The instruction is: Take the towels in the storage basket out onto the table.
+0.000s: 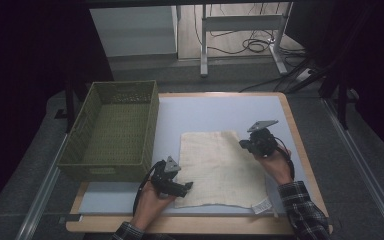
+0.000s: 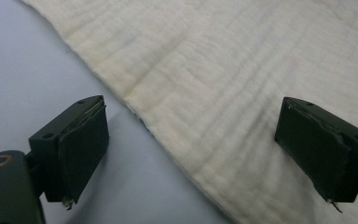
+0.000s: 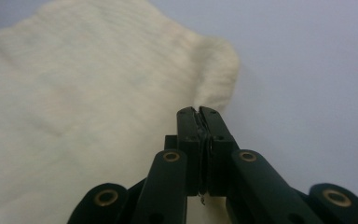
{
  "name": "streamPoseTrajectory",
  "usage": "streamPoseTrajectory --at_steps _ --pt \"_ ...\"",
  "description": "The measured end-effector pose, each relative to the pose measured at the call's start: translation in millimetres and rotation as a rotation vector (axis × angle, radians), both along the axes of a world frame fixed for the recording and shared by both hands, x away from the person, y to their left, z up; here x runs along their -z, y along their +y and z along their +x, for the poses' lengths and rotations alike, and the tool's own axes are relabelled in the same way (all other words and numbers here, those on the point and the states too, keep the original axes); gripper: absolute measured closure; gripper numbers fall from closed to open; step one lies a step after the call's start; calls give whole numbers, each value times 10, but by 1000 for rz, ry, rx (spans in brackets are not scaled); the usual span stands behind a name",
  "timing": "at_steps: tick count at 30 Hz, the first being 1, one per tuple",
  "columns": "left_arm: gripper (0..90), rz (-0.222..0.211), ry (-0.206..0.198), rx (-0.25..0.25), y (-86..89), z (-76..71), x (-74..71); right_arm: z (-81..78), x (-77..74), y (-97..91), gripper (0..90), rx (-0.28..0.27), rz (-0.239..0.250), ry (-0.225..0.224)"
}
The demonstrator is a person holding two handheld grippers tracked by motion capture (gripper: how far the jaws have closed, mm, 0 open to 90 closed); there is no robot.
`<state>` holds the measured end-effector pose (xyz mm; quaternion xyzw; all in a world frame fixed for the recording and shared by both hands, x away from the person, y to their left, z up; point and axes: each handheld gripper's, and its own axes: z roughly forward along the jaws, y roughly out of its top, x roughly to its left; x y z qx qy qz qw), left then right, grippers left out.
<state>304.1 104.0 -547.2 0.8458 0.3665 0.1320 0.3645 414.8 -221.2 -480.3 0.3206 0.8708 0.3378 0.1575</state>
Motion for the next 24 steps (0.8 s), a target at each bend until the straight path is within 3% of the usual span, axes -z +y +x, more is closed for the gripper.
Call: streamPoseTrajectory --at_steps 4,8,10,14,17,20,24 --pt "98 -1 1 -1 -1 -1 0 -171 50 191 867 -74 -1 31" --pt "98 -1 1 -1 0 -1 0 -261 202 320 771 -125 -18 84" --pt "99 -1 1 -1 0 -1 1 -263 192 322 748 -128 -11 83" --pt "99 0 0 0 1 -1 0 -214 18 238 713 -92 41 62" --pt "99 -2 1 -2 -1 -2 1 -176 -50 197 680 -56 32 47" --pt "99 0 0 0 0 -1 0 -138 -7 183 639 -41 43 58" --pt "99 -2 1 -2 0 -2 1 -153 124 236 622 -72 61 80"
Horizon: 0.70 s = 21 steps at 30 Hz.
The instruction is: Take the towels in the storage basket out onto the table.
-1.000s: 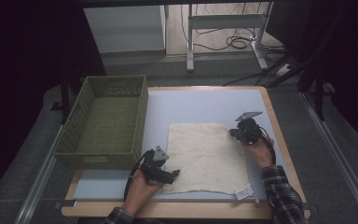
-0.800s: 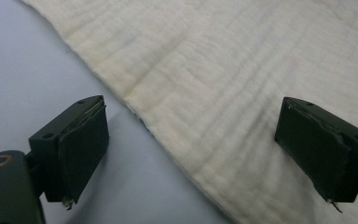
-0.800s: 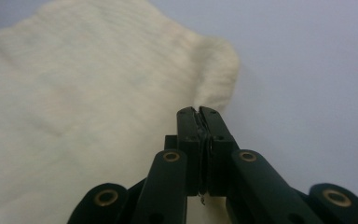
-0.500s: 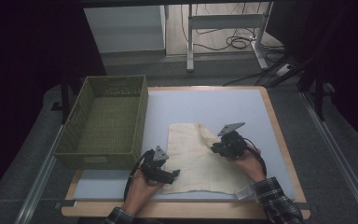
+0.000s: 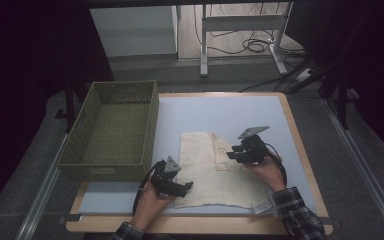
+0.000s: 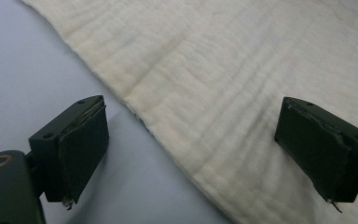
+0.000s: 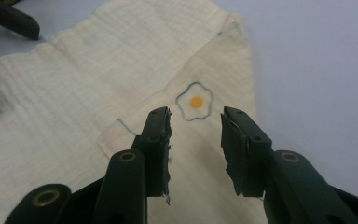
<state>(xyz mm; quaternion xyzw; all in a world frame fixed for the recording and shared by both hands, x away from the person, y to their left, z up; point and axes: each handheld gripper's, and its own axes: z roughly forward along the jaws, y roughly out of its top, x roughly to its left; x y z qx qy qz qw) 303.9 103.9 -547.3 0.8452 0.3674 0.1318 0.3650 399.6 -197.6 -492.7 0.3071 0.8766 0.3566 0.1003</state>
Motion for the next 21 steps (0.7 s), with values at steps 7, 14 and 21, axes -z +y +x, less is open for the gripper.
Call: streamPoseTrajectory --at_steps 7,14,21 --pt "99 0 0 0 0 0 0 -182 89 173 614 -73 6 17" --pt "99 0 0 0 0 -1 0 -281 211 330 617 -123 -27 20" --pt "99 0 0 0 0 0 0 -266 218 342 858 -131 -82 -30"
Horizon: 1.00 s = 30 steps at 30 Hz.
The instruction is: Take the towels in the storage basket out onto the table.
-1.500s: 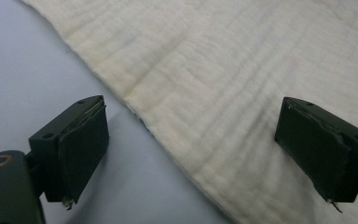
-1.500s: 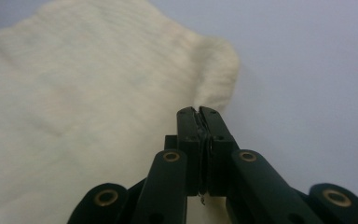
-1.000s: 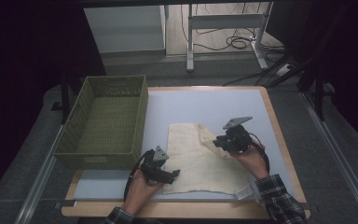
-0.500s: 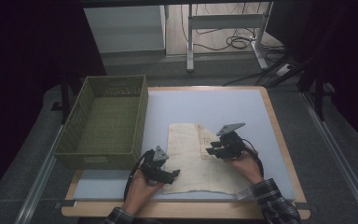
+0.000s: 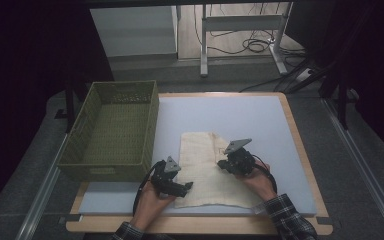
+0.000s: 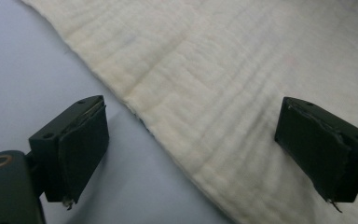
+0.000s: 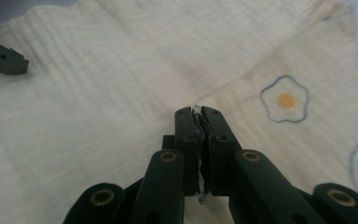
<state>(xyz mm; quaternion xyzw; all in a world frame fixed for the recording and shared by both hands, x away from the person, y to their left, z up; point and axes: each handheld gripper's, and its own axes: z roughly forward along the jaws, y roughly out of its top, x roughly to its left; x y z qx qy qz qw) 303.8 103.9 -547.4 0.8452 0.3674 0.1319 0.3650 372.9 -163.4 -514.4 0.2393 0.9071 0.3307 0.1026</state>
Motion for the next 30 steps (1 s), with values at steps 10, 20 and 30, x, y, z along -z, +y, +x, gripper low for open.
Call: streamPoseTrajectory --at_steps 10,20,30 --pt "99 2 0 2 2 1 -1 358 -368 -468 857 144 49 -61" --pt "98 2 1 2 2 1 -1 762 -420 -930 762 332 56 -77" --pt "93 2 5 5 3 6 -4 714 -349 -1091 595 354 63 -67"
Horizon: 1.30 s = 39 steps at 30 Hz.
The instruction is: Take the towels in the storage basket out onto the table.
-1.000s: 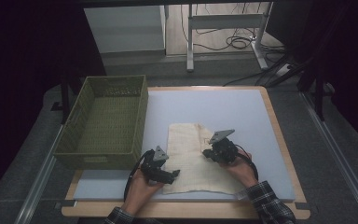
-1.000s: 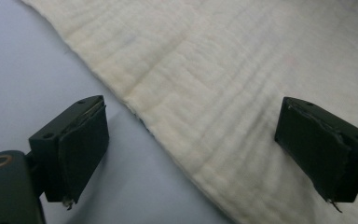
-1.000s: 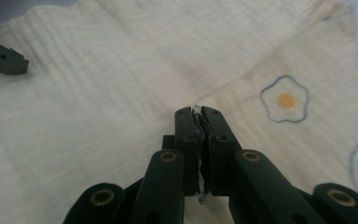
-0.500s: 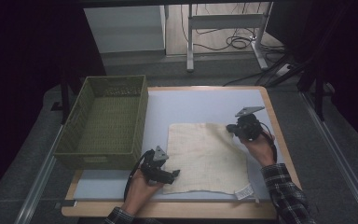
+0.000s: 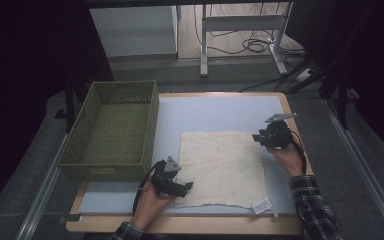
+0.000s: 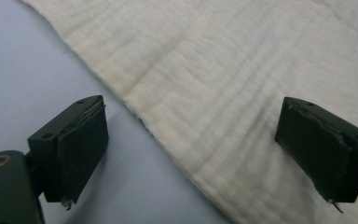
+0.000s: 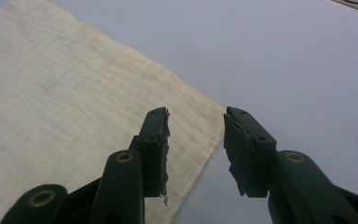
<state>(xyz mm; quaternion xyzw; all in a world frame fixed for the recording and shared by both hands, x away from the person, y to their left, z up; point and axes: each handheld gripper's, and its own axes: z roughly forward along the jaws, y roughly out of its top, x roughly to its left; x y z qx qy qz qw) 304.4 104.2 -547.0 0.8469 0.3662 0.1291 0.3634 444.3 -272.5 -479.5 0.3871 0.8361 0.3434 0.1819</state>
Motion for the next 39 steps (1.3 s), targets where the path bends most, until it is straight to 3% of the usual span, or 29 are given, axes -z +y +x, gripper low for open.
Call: streamPoseTrajectory --at_steps 6,10,13,19,26,27,34,39 --pt "76 5 9 0 -18 15 -14 -25 27 -39 559 21 -2 11" --pt "79 7 11 -4 -67 69 -71 -54 23 -44 541 18 -15 -9" --pt "80 -2 -2 4 -154 135 -153 -69 26 -55 527 13 -32 -10" --pt "127 -18 -13 20 -309 377 -267 -80 20 -97 523 14 -6 -15" --pt "218 13 -29 -62 -314 702 -311 -32 82 -139 527 21 12 0" --pt "230 7 -14 -76 -298 758 -315 -22 95 -143 527 21 11 3" --pt "416 23 -8 -184 -184 1040 -303 96 190 -124 558 25 23 22" --pt "488 -14 14 -247 -121 1208 -270 165 192 -109 592 27 29 26"
